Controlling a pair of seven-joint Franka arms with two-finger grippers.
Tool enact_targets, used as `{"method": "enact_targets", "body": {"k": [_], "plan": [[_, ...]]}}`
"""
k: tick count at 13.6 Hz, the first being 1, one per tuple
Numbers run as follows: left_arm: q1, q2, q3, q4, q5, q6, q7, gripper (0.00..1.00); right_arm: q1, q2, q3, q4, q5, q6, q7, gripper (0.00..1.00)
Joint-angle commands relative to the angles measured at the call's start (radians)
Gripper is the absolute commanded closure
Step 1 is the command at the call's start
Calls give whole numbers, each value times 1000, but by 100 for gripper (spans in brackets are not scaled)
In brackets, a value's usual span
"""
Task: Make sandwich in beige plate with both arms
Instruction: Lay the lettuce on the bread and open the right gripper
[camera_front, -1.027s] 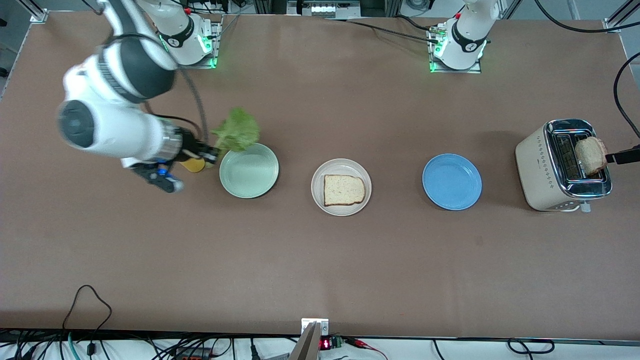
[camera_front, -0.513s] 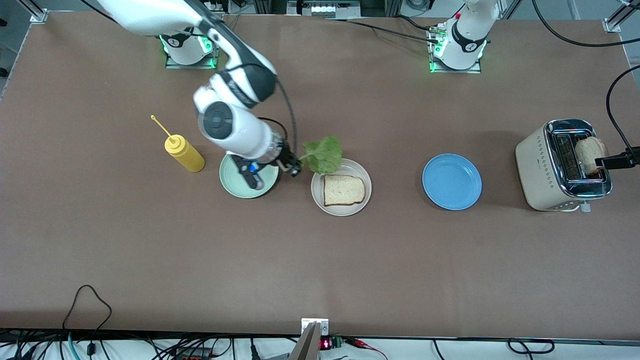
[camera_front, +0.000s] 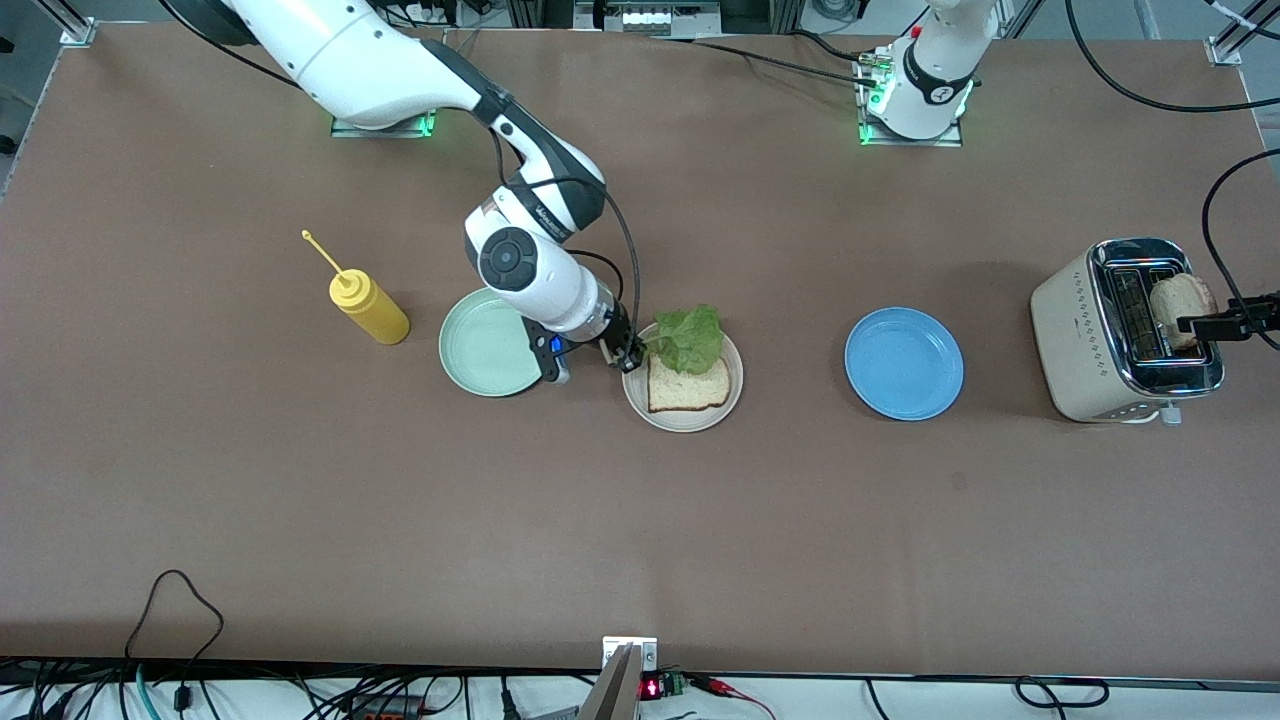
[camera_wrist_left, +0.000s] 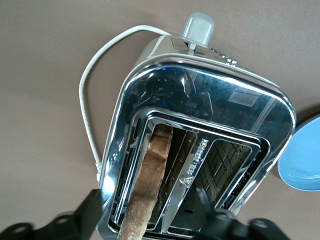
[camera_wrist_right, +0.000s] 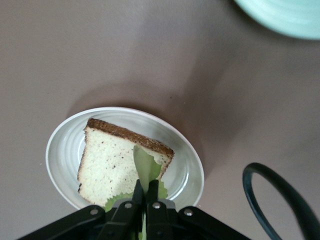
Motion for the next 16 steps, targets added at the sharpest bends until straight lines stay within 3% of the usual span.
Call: {"method": "enact_targets", "body": {"k": [1,4,7,9,11,12,13,16], "plan": [[7,20,-9,23,13,-16,19,44,30,56,-30,63,-6,42,33,100],[14,20,-9,21,13,-19,20,63,31,82,-39,93,-1,59,40,100],[22,20,-9,18,11,-25,20,69,33,99,-50,106,-1,93,54,100],[27,20,-9,9,11,-27,22,83,45,105,-50,107,-1,95,54,96],[27,14,-10,13,7,-64,22,95,42,104,-54,109,-1,102,56,66],[28,11,-12,19,2,-85,22,99,41,101,-54,107,1,102,59,25],[28,8,-15,19,1,-87,23,99,39,94,-54,107,1,96,74,0],[27,-9,-21,39,-2,-102,71,99,15,50,-54,107,-8,51,68,0]]}}
